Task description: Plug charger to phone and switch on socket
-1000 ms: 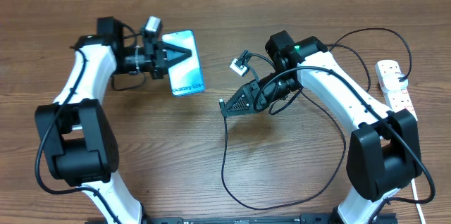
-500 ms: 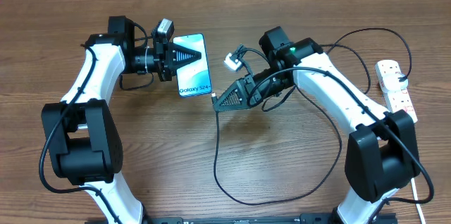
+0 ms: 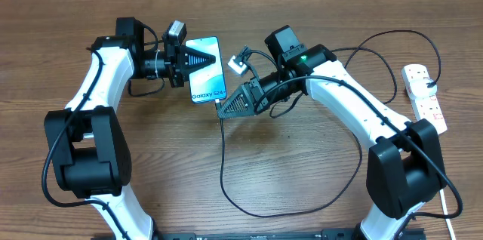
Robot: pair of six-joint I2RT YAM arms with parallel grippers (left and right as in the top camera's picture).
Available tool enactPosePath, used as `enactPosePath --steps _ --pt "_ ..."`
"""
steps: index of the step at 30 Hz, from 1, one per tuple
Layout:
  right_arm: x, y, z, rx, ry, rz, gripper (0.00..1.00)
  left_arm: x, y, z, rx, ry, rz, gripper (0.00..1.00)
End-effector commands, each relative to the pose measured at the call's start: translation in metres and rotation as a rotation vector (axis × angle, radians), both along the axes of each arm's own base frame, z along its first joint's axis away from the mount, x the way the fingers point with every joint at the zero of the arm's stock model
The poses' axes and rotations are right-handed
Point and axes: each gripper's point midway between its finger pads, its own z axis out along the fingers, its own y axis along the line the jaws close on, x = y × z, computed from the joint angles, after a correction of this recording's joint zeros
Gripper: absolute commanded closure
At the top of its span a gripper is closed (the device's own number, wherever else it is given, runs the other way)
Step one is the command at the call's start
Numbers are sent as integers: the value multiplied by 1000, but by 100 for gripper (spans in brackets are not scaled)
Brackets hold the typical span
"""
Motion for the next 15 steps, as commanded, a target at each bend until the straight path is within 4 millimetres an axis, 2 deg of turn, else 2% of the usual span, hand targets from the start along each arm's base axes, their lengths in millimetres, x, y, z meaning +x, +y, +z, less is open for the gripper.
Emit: enactPosePath --steps 1,15 --pt "1 5 1 -48 50 -16 96 -3 -5 20 -57 2 -19 96" --pt "3 14 -1 -63 34 -20 96 -3 -5 20 -57 -6 -19 95"
